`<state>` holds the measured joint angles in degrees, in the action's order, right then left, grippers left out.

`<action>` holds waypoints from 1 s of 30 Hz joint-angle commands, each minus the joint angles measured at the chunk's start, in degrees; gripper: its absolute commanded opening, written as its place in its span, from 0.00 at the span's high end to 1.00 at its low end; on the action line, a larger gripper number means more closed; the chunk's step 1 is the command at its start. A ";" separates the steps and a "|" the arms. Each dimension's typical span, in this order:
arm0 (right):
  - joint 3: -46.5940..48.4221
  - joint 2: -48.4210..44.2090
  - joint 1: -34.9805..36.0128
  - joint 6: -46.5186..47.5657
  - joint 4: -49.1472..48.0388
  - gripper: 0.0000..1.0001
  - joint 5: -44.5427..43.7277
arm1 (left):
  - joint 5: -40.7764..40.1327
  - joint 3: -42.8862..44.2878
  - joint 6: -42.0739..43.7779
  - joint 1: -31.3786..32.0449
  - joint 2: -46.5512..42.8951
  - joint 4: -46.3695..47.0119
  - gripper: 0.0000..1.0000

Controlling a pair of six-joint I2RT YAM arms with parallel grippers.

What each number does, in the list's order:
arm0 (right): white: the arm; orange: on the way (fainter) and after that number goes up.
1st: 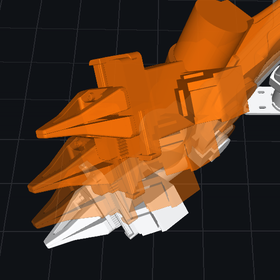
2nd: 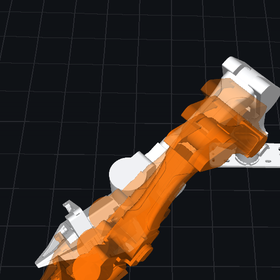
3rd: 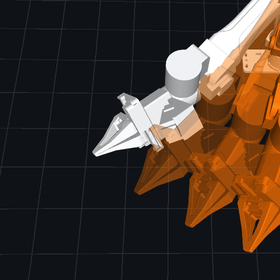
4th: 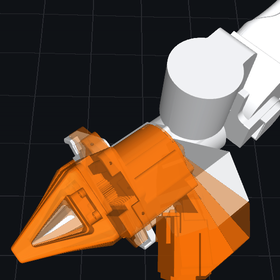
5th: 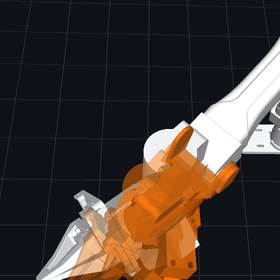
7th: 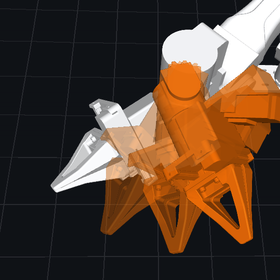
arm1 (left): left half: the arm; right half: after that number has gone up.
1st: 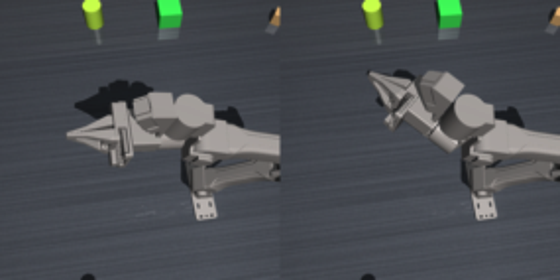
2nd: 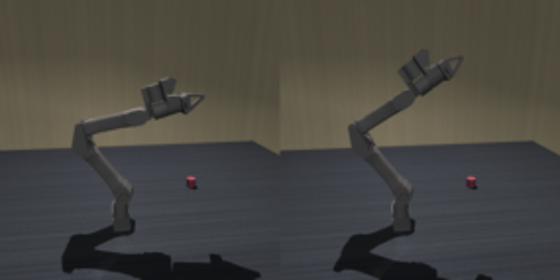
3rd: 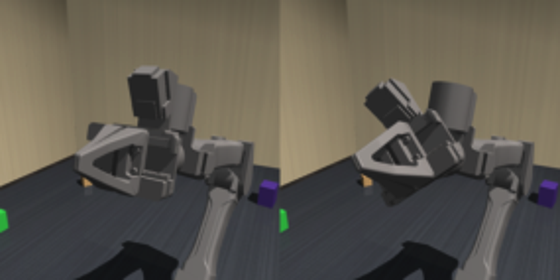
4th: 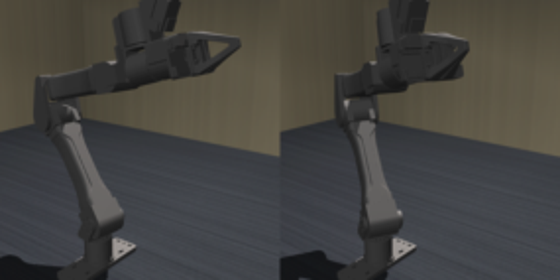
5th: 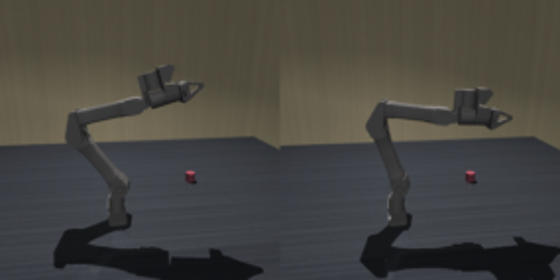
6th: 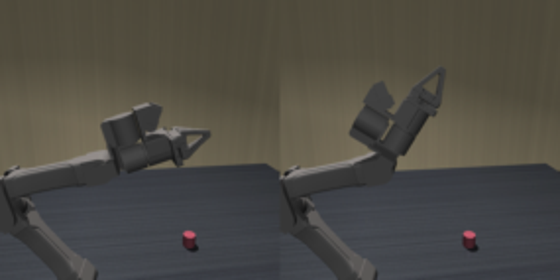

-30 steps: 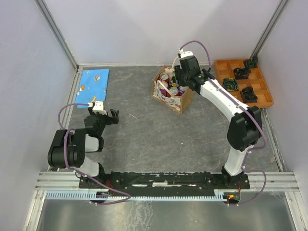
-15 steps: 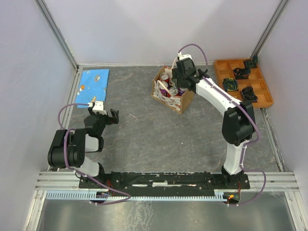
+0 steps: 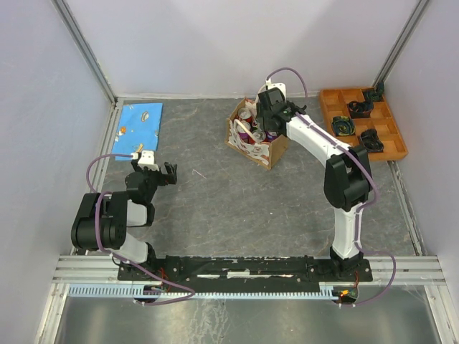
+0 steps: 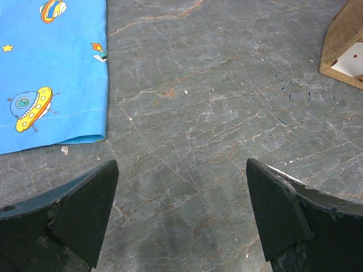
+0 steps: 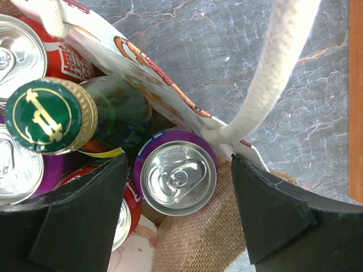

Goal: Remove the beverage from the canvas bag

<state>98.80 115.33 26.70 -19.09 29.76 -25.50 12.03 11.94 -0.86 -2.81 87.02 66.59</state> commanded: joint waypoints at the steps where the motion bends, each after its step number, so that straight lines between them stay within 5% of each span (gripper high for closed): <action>1: 4.31 2.10 -1.19 -2.87 3.59 0.18 -1.97 | -1.09 0.45 0.94 -0.17 0.17 3.54 0.01; 14: 6.14 4.59 -1.47 -5.37 7.64 0.38 -1.07 | -1.00 0.45 0.91 -0.18 0.23 3.47 0.01; 30: 4.83 6.45 -1.40 -5.57 13.48 0.28 0.24 | -1.06 0.45 0.86 -0.16 0.18 3.37 0.01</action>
<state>103.70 119.59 25.87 -24.77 35.40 -24.75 12.03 11.94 -0.86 -2.81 87.02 66.57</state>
